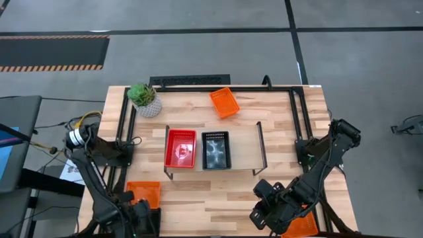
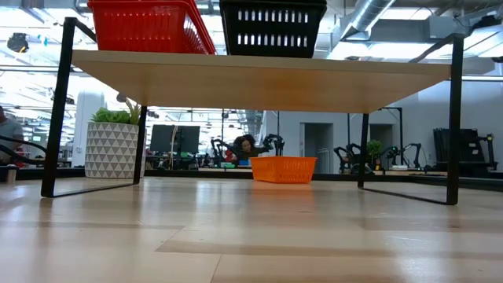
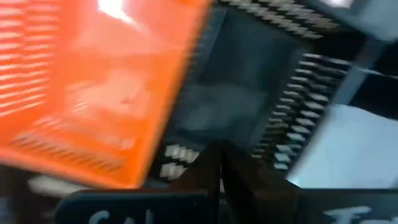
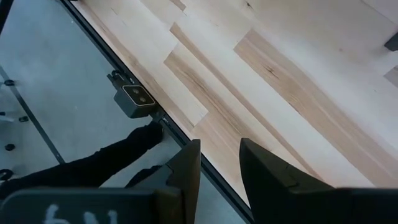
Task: Stack baskets on shelf by color
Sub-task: Move the bins to the bottom center of the table
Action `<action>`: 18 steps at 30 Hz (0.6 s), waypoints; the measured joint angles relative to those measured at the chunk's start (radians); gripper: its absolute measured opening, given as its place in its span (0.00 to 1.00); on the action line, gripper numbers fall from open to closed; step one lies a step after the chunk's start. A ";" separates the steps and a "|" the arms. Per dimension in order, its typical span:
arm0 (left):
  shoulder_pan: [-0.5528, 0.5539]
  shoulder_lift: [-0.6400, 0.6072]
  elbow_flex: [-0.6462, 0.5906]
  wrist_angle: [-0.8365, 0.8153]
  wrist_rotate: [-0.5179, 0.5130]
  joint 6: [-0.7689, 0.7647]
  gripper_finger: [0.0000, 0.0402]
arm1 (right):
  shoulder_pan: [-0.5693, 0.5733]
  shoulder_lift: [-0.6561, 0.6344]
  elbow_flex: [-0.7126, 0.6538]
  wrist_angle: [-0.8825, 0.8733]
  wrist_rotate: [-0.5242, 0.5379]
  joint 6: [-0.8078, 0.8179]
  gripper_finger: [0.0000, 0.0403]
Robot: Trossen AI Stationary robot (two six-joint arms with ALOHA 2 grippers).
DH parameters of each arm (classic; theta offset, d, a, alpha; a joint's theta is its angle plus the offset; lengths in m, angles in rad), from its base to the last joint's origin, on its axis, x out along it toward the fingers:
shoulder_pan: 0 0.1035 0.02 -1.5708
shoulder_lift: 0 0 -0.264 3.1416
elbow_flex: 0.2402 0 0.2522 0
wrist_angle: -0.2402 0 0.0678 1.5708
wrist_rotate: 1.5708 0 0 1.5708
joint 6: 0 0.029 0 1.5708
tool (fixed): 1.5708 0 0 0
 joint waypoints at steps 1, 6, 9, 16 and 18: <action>0.004 0.009 0.000 0.034 0.010 0.016 0.00 | 0.000 0.000 0.000 0.000 0.000 0.000 0.33; 0.045 0.058 0.000 0.082 0.012 0.069 0.00 | 0.000 0.000 0.000 0.001 0.000 -0.016 0.33; 0.080 0.089 0.000 0.084 0.020 0.128 0.00 | 0.000 0.000 0.000 0.001 0.000 -0.018 0.33; 0.167 0.154 0.000 0.184 0.007 0.281 0.00 | 0.000 0.000 0.000 0.003 0.000 -0.018 0.33; 0.196 0.174 0.000 0.204 -0.004 0.319 0.00 | 0.000 0.000 0.000 0.003 0.000 -0.018 0.33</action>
